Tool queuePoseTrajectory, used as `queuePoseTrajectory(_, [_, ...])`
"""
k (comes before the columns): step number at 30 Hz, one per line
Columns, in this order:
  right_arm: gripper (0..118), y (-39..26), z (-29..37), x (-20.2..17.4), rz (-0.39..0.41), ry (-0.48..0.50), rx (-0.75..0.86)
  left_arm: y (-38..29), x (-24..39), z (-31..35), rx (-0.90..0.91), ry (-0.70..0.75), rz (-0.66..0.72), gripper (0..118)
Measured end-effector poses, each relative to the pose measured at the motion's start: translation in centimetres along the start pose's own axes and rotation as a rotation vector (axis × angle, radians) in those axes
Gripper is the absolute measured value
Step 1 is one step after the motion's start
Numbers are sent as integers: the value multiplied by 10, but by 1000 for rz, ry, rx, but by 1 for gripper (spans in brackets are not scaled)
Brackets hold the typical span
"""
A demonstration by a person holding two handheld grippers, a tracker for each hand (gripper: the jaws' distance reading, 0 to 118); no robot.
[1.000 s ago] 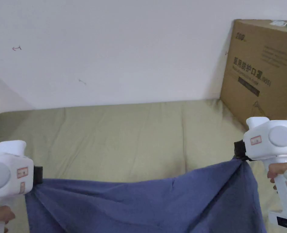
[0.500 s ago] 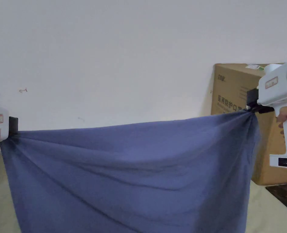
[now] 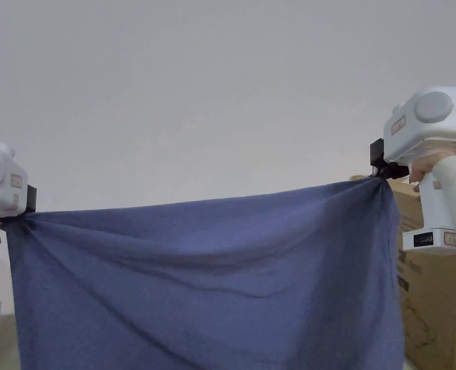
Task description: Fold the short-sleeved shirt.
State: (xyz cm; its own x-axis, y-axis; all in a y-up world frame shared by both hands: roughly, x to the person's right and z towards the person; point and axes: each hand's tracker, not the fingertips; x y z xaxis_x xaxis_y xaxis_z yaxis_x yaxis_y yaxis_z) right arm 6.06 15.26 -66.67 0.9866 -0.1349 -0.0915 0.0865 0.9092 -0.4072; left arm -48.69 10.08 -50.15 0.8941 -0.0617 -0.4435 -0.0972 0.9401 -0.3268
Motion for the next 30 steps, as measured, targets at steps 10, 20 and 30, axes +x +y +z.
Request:
queuePoseTrajectory(10, [7, 36, 4, -14, 15, 7, 77, 46, -2, -30, 52, 11, 16, 3])
queuePoseTrajectory(20, [7, -53, -98, -18, 36, -35, -116, -59, 22, -127, -91, 49, -52, 3])
queuePoseTrajectory(30, [7, -278, -250, 12, 15, -110, -523, -289, 52, -219, -485, 55, -68, 3])
